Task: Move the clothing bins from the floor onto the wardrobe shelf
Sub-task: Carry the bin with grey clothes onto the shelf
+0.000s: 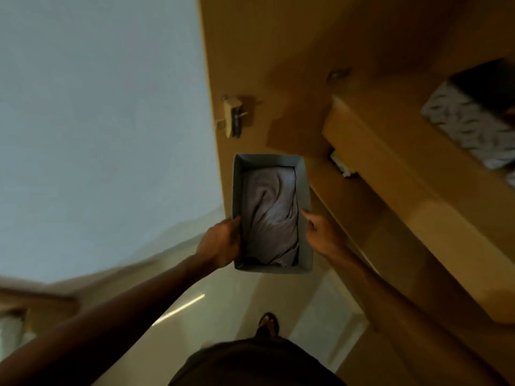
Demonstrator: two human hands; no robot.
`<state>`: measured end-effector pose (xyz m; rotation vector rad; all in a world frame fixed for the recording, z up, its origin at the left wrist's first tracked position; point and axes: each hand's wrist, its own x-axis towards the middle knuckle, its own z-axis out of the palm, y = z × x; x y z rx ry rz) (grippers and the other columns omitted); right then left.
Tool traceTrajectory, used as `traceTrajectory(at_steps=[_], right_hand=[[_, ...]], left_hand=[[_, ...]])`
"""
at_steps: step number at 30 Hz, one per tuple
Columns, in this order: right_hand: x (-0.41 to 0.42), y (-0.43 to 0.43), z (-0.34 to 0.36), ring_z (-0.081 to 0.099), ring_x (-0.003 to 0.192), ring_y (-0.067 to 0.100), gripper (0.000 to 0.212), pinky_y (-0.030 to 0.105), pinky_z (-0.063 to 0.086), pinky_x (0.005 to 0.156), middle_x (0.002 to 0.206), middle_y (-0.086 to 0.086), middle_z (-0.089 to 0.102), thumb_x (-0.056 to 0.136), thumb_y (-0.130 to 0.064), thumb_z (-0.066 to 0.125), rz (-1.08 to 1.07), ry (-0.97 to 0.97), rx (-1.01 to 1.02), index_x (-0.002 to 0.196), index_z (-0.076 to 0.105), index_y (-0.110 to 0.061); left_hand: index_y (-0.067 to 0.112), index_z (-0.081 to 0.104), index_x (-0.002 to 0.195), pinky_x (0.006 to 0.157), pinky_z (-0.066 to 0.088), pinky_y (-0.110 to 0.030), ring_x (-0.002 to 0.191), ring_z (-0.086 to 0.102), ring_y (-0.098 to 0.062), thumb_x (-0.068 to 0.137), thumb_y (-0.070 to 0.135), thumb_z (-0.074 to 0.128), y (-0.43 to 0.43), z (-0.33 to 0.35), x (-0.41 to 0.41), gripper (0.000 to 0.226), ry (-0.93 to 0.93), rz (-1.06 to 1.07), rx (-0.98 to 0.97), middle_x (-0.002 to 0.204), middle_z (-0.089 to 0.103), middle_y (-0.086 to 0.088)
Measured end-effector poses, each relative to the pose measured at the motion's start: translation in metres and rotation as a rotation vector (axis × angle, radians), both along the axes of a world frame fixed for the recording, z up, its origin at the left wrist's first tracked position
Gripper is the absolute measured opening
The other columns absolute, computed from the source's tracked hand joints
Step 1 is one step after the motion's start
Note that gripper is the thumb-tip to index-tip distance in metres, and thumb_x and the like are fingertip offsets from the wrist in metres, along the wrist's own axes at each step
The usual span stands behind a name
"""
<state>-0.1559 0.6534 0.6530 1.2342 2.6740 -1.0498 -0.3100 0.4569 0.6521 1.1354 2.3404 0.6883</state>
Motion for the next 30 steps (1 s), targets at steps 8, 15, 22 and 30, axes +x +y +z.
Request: traceTrajectory(at_steps=[8,15,22,30], right_hand=[[0.010,0.098,0.054,0.034,0.046,0.005,0.048,0.013,0.028,0.042,0.077,-0.001,0.063,0.097,-0.004,0.039,-0.139,0.143,0.096,0.143,0.042,-0.017],[-0.005,0.191,0.091,0.059,0.114,0.027,0.044,0.021,0.041,0.086,0.135,0.014,0.056,0.098,-0.006,0.041,-0.260,0.215,0.212,0.141,0.043,-0.013],[-0.029,0.268,0.113,0.058,0.116,0.031,0.038,0.023,0.040,0.092,0.129,0.017,0.060,0.099,-0.005,0.039,-0.415,0.283,0.241,0.135,0.051,-0.007],[-0.035,0.329,0.112,0.061,0.106,0.035,0.026,0.041,0.047,0.093,0.114,0.022,0.065,0.094,-0.002,0.044,-0.587,0.250,0.222,0.110,0.064,0.005]], left_hand=[[0.018,0.056,0.127,0.075,0.053,-0.036,0.094,0.066,-0.035,0.095,0.020,0.046,0.132,0.052,-0.016,0.034,0.004,-0.082,0.161,0.109,0.069,-0.012],[0.019,0.059,0.126,0.063,0.053,-0.036,0.078,0.067,-0.035,0.086,0.019,0.045,0.256,0.088,-0.049,0.042,0.044,-0.193,0.257,0.098,0.073,-0.014],[0.019,0.055,0.135,0.071,0.048,-0.030,0.095,0.066,-0.037,0.087,0.013,0.051,0.371,0.104,-0.086,0.048,0.137,-0.284,0.268,0.110,0.071,-0.016],[0.016,0.066,0.109,0.062,0.056,-0.033,0.067,0.062,-0.018,0.090,0.011,0.049,0.472,0.102,-0.100,0.026,0.062,-0.457,0.264,0.085,0.070,-0.008]])
